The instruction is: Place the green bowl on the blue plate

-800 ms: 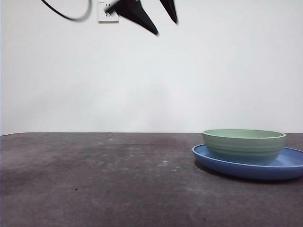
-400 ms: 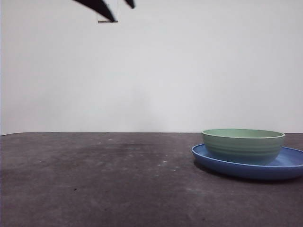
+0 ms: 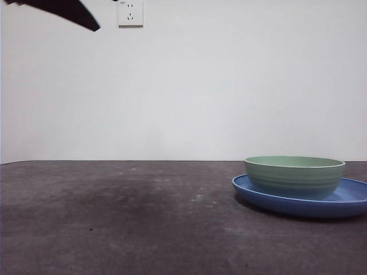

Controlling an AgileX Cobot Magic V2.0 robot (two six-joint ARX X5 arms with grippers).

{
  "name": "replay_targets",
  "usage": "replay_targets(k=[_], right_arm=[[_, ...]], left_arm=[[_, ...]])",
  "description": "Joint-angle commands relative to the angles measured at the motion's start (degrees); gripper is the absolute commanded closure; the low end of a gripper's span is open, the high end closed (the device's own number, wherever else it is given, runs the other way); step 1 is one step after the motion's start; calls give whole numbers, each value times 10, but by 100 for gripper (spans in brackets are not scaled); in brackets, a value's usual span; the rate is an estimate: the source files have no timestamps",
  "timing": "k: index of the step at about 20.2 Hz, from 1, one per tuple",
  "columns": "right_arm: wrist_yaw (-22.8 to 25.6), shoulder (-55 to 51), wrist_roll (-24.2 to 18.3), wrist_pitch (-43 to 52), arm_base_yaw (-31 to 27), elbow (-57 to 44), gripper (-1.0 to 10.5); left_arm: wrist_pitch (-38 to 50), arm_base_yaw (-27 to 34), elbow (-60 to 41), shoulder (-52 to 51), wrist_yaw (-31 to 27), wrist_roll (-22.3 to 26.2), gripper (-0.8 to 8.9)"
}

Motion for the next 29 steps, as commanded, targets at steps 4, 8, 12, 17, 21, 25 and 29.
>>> replay_targets(k=[4, 8, 12, 17, 21, 25, 29], right_arm=[[0, 3, 8, 5, 2, 12, 529], [10, 3, 17, 5, 2, 12, 529], [88, 4, 61, 11, 2, 12, 529], [243, 5, 118, 43, 2, 11, 529], [287, 21, 137, 83, -11, 5, 529], [281, 54, 141, 119, -36, -21, 529], [187, 126, 140, 213, -109, -82, 529]], left_arm=[[-5, -3, -35, -30, 67, 17, 556], [-8, -3, -36, -31, 67, 17, 556], [-8, -3, -36, -31, 67, 17, 556], [-7, -3, -36, -31, 67, 18, 556], [-8, -3, -36, -31, 67, 18, 556], [-8, -3, -36, -31, 67, 23, 556], [-8, -3, -36, -31, 66, 30, 556]])
